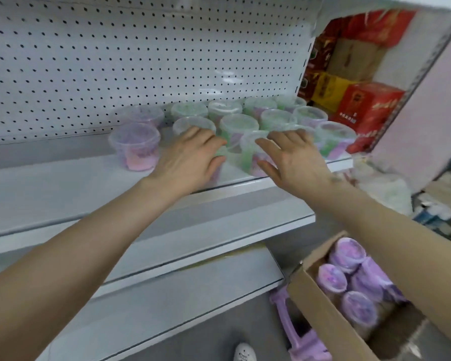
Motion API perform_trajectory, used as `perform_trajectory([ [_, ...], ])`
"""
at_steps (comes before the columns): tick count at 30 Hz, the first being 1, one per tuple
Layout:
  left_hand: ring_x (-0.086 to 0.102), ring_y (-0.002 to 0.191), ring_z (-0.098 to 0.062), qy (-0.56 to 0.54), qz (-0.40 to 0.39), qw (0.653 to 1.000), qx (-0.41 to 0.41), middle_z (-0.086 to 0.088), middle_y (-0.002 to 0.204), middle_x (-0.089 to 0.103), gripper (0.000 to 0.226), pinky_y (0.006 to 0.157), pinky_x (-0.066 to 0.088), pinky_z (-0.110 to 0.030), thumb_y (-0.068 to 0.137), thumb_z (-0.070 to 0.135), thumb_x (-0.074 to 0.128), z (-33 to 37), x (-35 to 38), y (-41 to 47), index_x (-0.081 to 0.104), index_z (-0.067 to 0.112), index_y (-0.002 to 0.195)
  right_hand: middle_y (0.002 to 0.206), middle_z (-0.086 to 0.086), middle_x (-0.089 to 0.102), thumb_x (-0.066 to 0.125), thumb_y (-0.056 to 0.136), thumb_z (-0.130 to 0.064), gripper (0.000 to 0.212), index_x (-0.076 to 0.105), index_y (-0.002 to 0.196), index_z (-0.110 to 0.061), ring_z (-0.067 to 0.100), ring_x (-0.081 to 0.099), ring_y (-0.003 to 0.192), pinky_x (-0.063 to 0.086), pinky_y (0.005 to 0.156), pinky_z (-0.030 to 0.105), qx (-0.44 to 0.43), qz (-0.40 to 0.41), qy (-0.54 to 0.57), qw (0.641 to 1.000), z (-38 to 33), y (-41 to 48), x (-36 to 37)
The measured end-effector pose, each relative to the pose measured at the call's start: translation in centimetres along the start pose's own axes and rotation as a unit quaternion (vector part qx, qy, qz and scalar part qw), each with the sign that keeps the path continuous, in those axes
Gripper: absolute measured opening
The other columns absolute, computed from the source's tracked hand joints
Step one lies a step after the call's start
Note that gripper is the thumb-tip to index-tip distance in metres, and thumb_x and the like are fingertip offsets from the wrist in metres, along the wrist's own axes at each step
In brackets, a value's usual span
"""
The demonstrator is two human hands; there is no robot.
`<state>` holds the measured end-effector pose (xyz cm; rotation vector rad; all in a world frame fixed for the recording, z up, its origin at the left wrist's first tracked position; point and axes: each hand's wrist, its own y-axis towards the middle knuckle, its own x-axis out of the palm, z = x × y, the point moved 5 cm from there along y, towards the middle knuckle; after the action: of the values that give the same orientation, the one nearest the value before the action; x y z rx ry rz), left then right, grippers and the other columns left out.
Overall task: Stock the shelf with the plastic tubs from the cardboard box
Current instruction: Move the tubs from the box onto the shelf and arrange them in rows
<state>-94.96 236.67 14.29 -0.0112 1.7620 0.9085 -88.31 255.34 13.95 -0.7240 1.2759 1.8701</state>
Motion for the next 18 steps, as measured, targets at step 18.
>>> perform_trajectory([
  [18,0.054,0.105,-0.026,-0.223,-0.141,0.960,0.090,-0.002,0.111,0.062,0.029,0.084,0.049,-0.037,0.089,0.028,0.057,26.8,21.6,7.6,0.062,0.018,0.116,0.111,0.010,0.062,0.044,0.089,-0.039,0.040,0.057,0.119,-0.015,0.034,0.060,0.091,0.046,0.077,0.044,0.225,-0.207,0.027,0.952,18.2,-29.8,11.0],
])
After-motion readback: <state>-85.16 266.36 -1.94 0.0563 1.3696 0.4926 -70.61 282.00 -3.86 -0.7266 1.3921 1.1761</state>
